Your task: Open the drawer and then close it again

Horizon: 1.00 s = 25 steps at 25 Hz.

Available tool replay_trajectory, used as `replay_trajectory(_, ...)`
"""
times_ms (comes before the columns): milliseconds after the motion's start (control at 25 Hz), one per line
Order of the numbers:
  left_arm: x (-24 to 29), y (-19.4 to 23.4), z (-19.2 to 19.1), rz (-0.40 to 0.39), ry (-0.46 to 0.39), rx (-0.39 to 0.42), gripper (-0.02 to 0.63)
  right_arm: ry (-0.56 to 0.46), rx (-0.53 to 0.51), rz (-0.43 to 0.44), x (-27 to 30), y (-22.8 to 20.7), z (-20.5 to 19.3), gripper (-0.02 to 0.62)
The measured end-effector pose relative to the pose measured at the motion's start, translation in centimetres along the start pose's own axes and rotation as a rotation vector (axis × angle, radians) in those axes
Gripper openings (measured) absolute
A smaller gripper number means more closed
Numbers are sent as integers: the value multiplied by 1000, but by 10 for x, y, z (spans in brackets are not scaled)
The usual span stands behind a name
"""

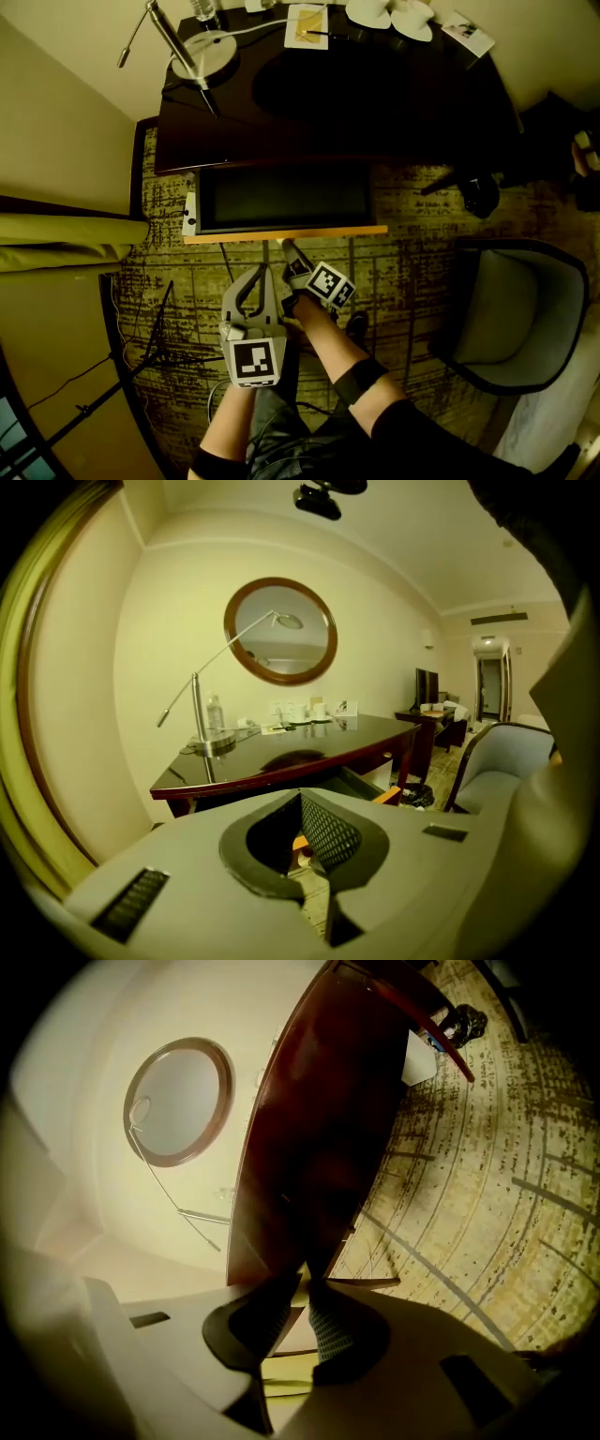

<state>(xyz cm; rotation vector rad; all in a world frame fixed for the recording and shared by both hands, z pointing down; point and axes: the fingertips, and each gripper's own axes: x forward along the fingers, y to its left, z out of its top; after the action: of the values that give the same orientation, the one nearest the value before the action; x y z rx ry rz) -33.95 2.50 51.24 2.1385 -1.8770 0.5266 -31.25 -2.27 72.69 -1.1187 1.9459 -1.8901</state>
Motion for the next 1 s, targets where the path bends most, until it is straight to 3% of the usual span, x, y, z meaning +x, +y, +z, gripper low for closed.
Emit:
replay_trajectory(400, -23, -16, 3, -16, -3, 19, 6, 27, 16, -37, -51, -13, -42, 81)
replay_trajectory(680, -38, -18, 1, -2, 4, 20, 6, 55, -11, -47, -59, -17, -48, 91)
replay_trajectory(1000, -57, -19, 14, 2, -5, 84, 8, 217, -239, -153, -74, -11, -52, 114)
